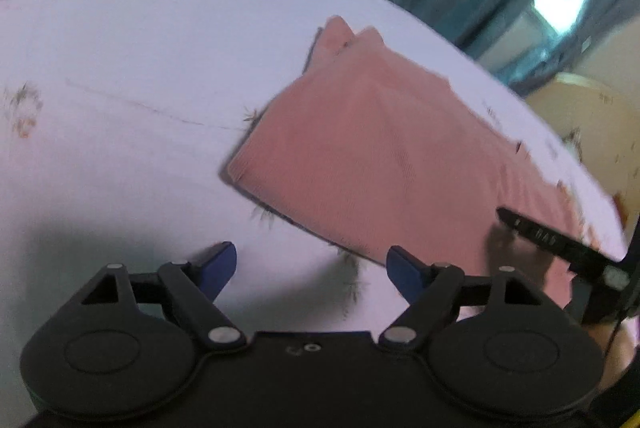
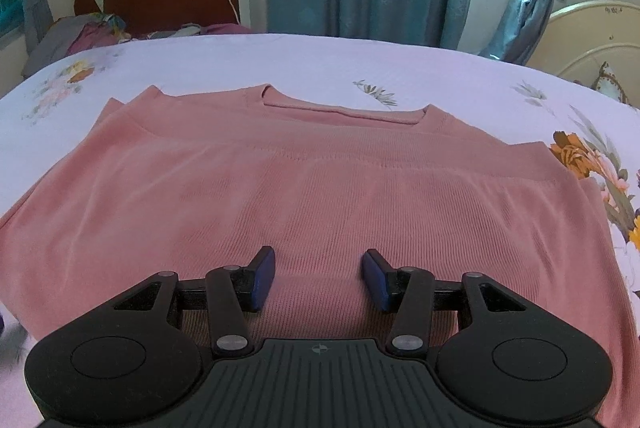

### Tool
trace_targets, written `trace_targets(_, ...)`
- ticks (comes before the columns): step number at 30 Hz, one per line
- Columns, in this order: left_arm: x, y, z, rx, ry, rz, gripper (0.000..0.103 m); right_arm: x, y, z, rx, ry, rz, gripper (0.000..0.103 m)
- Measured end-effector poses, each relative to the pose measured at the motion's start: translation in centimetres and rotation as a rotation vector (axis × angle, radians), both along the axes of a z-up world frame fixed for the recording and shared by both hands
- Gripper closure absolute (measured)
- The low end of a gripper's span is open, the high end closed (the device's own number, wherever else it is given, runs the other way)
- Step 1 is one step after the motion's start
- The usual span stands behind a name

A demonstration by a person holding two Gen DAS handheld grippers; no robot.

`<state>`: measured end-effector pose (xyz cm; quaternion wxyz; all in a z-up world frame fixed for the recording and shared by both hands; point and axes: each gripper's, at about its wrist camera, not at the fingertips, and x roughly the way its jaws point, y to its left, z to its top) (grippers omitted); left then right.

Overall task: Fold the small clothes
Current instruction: 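Roll the left tool and grasp the folded sweatshirt edge, then fold the held half over the other half with the left tool, then release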

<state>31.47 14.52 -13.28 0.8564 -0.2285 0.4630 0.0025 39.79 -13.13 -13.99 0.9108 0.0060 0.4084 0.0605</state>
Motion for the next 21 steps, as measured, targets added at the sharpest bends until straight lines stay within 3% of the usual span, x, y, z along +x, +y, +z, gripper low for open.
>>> trace_targets(7,3.2,0.2,-1.8,-0.178,-0.090,0.076,0.022,0.1,-0.1,0.1,0.009,-0.004,-0.005,0.054)
trace_targets(13,6.2,-0.3,-2.8,-0.265,-0.190,0.153,0.024,0.2,-0.4,1.0,0.031,-0.026,-0.021,0.054)
trace_targets(15,6.5,-0.3,-3.1,-0.273,-0.216,0.171,0.038,0.2,-0.6,1.6,0.025,-0.061,-0.045,0.054)
trace_targets(17,6.9,-0.1,-3.9,-0.294,-0.218,0.196,0.068,0.3,-0.6,1.8,0.003,-0.079,-0.052,0.054)
trace_targets(19,7.3,0.1,-4.6,-0.300,-0.218,0.218,0.085,0.5,-0.3,1.3,-0.022,-0.062,-0.043,0.054)
trace_targets(21,7.2,0.4,-4.9,-0.304,-0.223,0.225,0.088,0.5,0.1,-0.2,-0.037,-0.021,-0.018,0.054)
